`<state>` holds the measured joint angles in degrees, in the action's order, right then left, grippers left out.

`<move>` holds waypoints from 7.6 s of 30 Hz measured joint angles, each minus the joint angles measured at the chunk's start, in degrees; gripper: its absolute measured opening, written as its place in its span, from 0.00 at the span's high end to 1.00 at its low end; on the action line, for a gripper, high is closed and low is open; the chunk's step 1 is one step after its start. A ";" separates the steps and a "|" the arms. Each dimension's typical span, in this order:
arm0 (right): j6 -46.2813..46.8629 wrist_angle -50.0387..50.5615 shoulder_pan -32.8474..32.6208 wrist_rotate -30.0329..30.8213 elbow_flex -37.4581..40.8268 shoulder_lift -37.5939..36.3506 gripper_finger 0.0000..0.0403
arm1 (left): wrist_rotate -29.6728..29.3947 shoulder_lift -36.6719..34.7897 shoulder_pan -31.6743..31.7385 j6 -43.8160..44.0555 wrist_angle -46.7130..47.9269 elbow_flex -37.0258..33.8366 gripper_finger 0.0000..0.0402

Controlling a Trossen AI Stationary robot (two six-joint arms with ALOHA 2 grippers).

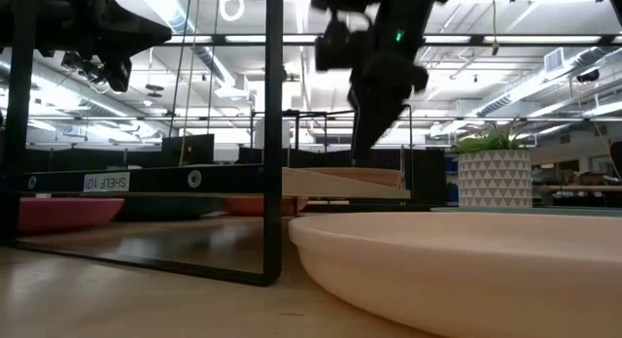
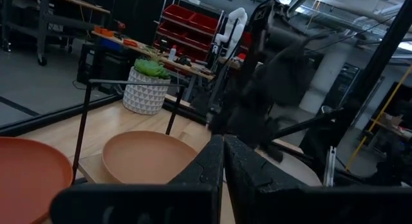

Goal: Place and stack plates onto a shelf
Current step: Stack the light blue plate on top of the brown plate on the shelf, then stack the light pink plate on top of the light blue plate on the shelf

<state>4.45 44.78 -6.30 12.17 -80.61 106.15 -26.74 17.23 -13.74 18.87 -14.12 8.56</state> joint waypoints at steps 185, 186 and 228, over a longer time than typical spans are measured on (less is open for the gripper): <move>-11.57 2.25 1.46 7.00 7.77 -5.05 0.98 | -0.01 0.02 0.06 3.02 0.23 -0.04 0.95; -11.57 2.19 1.37 7.25 7.36 -5.05 0.98 | -0.01 0.00 0.07 3.04 0.25 -0.04 0.95; 16.62 -7.78 -34.87 -6.77 3.61 5.99 0.61 | -0.01 0.42 0.07 -1.11 -2.33 -0.02 0.95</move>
<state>21.08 37.00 -41.16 5.40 -77.00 112.14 -26.75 17.65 -13.67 17.76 -16.44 8.54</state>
